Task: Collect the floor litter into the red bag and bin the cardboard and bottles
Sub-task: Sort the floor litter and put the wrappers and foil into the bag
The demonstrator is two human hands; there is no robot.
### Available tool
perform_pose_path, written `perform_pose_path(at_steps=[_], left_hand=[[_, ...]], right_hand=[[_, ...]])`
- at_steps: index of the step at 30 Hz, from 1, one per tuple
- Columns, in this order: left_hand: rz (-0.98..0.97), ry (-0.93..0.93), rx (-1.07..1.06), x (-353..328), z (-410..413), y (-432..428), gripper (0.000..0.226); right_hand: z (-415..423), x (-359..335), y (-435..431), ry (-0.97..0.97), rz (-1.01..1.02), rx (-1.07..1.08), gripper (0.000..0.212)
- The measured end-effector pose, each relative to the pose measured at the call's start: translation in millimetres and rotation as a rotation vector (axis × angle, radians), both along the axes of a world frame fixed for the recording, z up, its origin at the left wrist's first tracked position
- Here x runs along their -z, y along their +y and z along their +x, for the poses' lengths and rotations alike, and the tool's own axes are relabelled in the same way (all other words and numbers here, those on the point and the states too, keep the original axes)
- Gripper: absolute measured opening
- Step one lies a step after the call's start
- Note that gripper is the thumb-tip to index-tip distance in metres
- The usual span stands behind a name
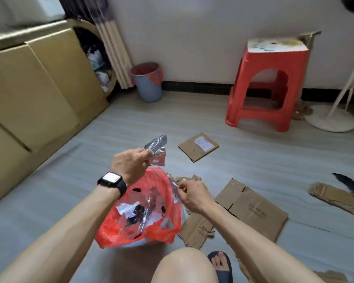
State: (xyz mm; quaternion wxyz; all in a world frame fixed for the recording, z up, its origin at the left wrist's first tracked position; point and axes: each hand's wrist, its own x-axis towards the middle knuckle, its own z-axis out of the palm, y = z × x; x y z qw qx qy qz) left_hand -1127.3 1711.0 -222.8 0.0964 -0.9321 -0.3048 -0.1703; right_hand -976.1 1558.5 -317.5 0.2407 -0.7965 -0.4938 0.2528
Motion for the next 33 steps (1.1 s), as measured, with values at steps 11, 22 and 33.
perform_pose_path(at_steps=[11,22,33], left_hand=[[-0.273,0.151,0.036,-28.6,22.7,-37.8,0.025],[-0.792,0.006,0.480,-44.6,166.5,-148.4,0.019],[-1.601,-0.482,0.381,-51.2,197.3,-179.6,0.012]], right_hand=[[47.1,-71.5,-32.1,0.101,0.029,0.067,0.074],[129.6,-142.0,-181.4,0.124,0.245,0.361,0.014],[173.5,-144.1,-236.8,0.709,0.463,0.525,0.015]])
